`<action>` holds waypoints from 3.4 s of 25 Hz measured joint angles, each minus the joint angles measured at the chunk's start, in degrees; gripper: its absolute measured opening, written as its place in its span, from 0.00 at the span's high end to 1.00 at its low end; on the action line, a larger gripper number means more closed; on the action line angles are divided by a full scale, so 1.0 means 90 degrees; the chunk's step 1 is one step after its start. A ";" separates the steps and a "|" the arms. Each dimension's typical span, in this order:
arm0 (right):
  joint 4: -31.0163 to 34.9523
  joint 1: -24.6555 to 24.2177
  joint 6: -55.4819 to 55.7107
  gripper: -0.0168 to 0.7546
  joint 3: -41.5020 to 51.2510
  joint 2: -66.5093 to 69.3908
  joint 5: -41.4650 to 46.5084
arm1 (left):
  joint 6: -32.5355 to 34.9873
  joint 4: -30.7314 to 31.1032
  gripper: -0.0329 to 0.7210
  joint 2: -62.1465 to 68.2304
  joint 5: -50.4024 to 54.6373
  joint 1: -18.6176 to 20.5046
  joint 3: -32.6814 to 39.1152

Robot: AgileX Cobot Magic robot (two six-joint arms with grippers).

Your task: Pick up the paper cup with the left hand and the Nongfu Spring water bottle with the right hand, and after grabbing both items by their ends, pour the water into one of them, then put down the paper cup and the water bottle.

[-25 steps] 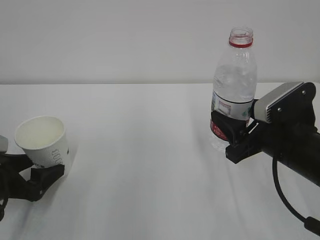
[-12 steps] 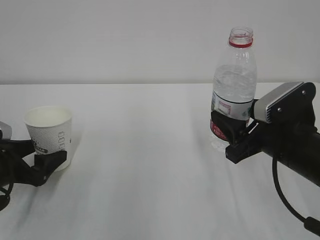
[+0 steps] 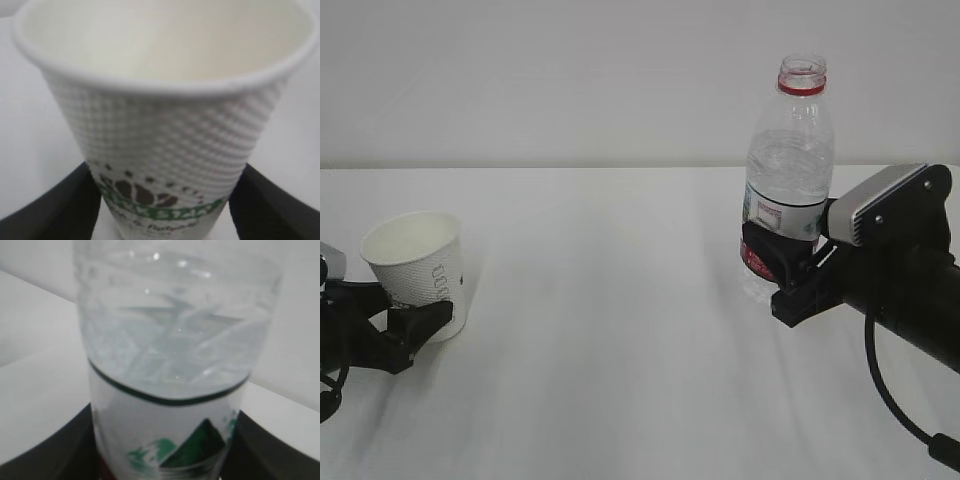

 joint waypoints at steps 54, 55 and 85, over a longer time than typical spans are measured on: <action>-0.0013 0.0000 -0.0058 0.39 0.0176 0.0000 0.0043 | -0.0758 0.1674 0.28 -0.0879 0.0023 -0.2228 0.0000; -0.0045 0.0000 -0.0058 0.39 0.0176 0.0000 0.0043 | -0.0758 0.1674 0.28 -0.0879 0.0023 -0.2320 0.0000; -0.0333 0.0000 -0.0085 0.39 0.0181 -0.0215 0.0043 | -0.0705 0.1220 0.28 -0.1010 0.0038 -0.3736 -0.0327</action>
